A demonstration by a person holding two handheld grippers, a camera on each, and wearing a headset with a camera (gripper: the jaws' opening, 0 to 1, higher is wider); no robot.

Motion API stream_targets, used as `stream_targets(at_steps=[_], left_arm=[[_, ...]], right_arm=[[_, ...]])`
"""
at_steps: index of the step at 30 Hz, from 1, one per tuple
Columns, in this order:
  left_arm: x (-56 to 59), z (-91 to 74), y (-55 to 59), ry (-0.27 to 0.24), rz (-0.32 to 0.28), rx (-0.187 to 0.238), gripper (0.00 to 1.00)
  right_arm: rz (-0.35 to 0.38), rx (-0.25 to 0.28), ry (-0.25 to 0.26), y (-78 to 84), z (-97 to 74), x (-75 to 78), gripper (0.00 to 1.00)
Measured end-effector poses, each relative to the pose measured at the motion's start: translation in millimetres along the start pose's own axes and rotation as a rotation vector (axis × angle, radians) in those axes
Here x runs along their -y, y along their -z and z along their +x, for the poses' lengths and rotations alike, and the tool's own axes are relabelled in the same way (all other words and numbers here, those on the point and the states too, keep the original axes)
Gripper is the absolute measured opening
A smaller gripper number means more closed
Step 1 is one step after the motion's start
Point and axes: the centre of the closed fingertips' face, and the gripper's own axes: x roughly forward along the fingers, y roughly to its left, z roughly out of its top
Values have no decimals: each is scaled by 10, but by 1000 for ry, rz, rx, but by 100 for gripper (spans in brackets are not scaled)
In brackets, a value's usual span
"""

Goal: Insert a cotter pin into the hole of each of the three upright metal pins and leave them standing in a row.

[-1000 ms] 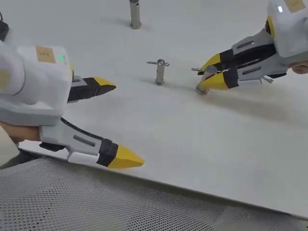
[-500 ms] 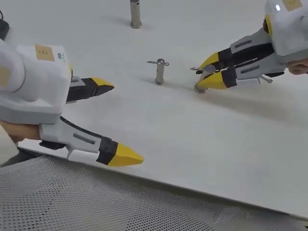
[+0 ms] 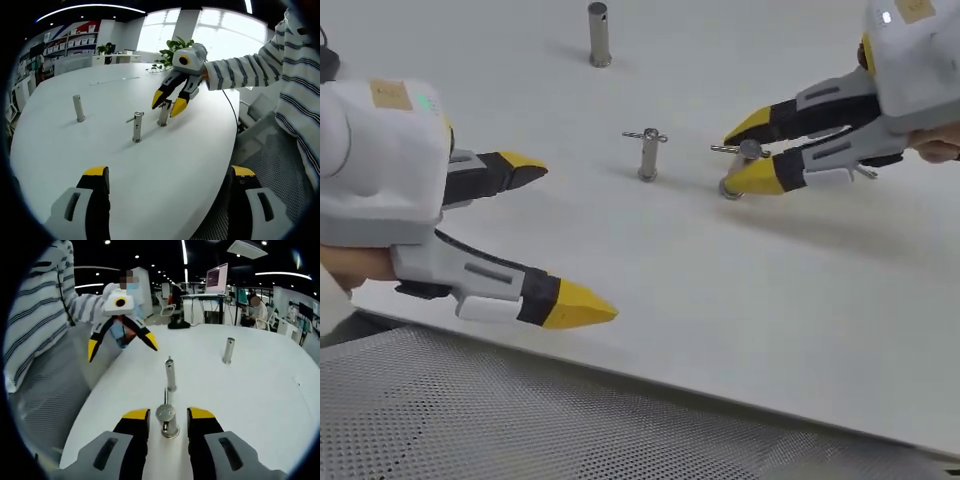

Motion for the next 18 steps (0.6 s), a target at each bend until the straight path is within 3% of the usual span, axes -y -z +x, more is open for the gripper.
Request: stream_targets(at_steps=[3,4,10,13,18], left_arm=[[-110,-40,-63,-46,47,23,100],[-126,-52,-76,-52,50,28,99],[-232,-116,-169,-68,51,55,100],[-304,-144,-224,-79,60,64,100],[-509,-220,-311,-107,66,87,100]], right_arm=[[71,29,18,-58,-59,-34,43],[65,38,24,-80,-82,-39,48],[119,67,85,-165,-217,-135,51],[172,134,136,-269,-281,-165,54],[207,143,177,-260,-333,-247,62]])
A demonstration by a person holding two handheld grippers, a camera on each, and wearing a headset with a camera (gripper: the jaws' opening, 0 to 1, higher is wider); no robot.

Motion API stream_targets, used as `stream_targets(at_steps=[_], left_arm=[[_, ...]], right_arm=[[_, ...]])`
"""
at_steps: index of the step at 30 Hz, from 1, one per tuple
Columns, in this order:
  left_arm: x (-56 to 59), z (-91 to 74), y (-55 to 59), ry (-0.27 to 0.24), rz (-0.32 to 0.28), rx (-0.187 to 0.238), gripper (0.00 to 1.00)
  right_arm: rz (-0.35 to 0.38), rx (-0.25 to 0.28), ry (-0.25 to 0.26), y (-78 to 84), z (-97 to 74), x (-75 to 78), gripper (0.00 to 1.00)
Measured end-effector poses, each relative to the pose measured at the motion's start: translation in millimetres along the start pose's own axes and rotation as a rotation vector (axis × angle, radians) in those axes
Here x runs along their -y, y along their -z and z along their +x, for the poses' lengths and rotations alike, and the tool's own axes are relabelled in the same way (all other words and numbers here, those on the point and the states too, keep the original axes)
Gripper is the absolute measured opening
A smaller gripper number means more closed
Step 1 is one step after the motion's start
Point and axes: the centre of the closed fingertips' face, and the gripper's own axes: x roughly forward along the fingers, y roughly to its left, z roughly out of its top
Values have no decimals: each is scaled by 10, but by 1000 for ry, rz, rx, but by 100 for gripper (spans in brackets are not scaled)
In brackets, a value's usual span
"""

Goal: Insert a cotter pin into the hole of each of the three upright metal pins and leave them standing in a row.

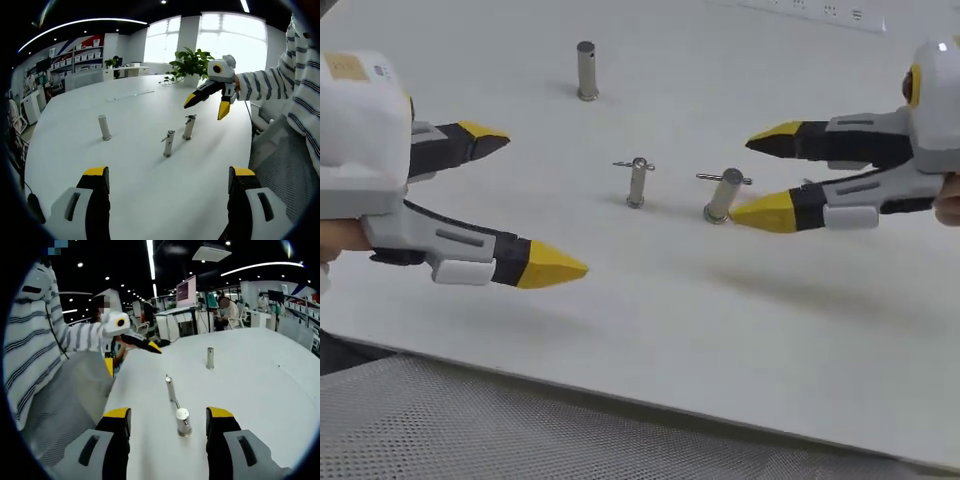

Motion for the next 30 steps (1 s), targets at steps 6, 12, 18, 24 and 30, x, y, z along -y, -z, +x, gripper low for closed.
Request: stream_targets(at_steps=[6,12,18,24,30], left_arm=[[-311,-6,-186,-40,-2,44,99],[-650,52,-334,-99,22,59,94],[-865,151,-391,-131,29,67,84],[-1044,289,-403,-169,50,65,72],[-1211,481,-417,-193,45,65,65]], right_arm=[[80,79,27,-104,-65,-113,64],[113,113,67,-179,-129,-217,70],[148,131,135,-142,-213,-270,71],[194,157,196,-103,-317,-330,73],[229,156,267,30,-442,-334,74]])
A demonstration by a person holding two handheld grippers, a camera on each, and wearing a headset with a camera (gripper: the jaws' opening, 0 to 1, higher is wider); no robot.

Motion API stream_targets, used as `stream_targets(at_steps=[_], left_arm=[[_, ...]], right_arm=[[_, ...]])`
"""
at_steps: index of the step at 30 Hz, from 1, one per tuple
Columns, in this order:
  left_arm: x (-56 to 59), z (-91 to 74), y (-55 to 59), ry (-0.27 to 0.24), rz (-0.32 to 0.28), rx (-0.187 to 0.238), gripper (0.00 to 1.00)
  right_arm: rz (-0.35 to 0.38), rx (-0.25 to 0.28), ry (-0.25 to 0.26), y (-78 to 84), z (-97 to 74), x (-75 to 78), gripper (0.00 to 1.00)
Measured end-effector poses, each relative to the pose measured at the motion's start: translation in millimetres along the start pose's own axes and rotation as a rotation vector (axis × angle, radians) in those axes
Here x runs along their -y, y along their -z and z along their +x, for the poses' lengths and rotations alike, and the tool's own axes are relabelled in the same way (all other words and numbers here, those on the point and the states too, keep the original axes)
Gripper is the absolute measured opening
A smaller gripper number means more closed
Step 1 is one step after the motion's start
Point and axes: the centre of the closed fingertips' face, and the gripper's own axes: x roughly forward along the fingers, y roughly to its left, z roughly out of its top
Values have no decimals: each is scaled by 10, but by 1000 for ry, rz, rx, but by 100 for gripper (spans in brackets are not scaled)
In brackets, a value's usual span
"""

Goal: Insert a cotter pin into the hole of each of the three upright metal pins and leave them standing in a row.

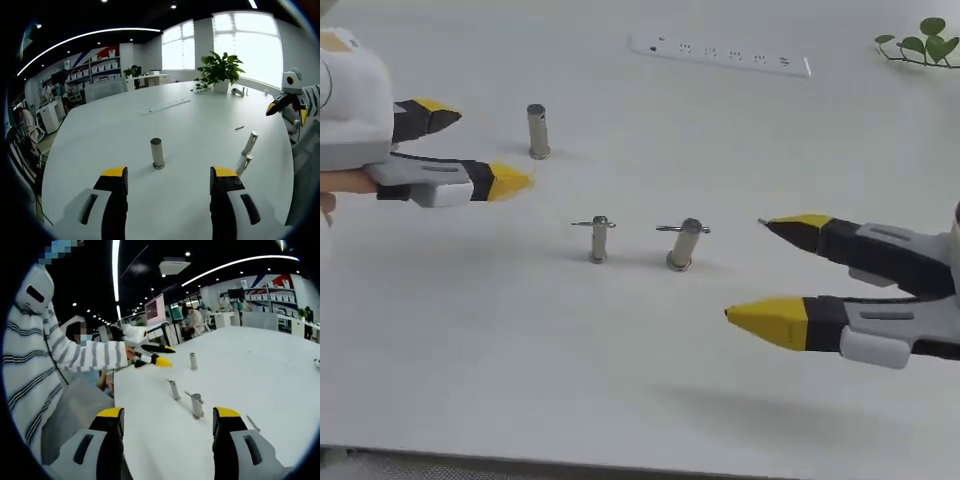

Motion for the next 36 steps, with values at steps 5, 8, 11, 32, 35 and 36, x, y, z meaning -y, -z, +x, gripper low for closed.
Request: stream_targets(at_steps=[5,8,11,32,35,36], left_arm=[[-57,179,-47,-7,-31,21,49],[-49,278,-34,14,-33,9,45],[-82,373,-5,16,-24,-13,44],[-197,820,28,-1,9,-80,23],[-229,845,13,-7,14,-81,21],[-235,853,10,-8,16,-83,20]], right_arm=[[39,9,68,76,-142,13,75],[57,13,94,122,-178,15,76],[61,3,105,170,-192,-4,76],[100,53,198,115,-350,37,78],[102,47,201,128,-358,43,78],[103,45,203,134,-361,43,78]])
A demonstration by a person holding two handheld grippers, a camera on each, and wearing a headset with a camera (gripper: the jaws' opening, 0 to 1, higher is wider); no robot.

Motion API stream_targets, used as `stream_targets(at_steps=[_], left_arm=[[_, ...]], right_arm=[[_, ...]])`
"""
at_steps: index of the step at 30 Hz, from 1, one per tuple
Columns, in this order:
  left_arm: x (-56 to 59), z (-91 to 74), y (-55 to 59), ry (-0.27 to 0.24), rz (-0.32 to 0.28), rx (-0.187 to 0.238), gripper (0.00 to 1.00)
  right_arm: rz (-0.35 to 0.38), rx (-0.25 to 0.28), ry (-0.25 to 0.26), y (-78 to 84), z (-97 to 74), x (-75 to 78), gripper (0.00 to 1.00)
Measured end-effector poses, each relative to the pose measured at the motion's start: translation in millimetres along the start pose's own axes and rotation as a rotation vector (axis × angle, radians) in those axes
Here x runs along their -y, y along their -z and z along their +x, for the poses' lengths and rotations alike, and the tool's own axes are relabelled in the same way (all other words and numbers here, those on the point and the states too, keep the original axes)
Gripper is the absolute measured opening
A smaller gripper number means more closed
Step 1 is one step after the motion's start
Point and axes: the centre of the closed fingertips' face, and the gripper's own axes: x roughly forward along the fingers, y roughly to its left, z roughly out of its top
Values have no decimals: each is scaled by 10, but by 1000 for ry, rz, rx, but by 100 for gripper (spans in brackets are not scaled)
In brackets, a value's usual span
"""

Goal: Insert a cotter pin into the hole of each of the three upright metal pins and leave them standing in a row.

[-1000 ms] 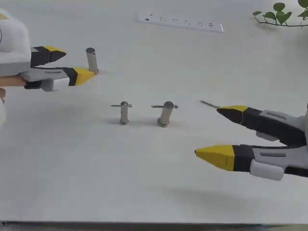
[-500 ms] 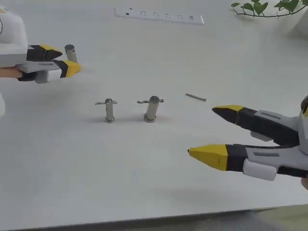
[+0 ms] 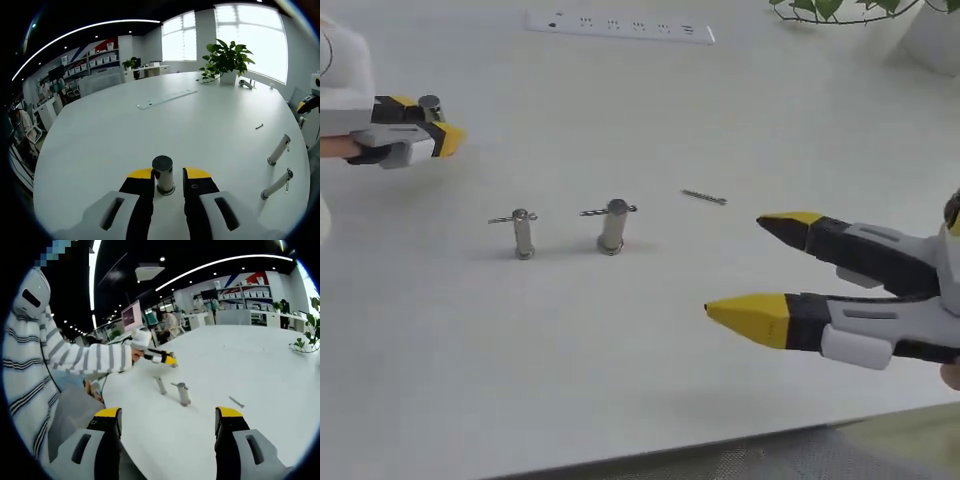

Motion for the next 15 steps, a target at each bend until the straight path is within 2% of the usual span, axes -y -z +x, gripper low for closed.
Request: stream_targets(at_steps=[4,7,12,15], left_arm=[[-94,38,51,-35,8,-48,15],[-84,46,53,-21,-21,-53,13],[-72,58,73,-9,-1,-69,12],[-81,61,71,-6,-40,-74,12]], right_arm=[[4,-1,5,12,-5,5,81],[11,-5,11,39,-12,7,84],[34,-7,17,89,-21,-5,91],[44,-16,20,124,-21,-13,93]])
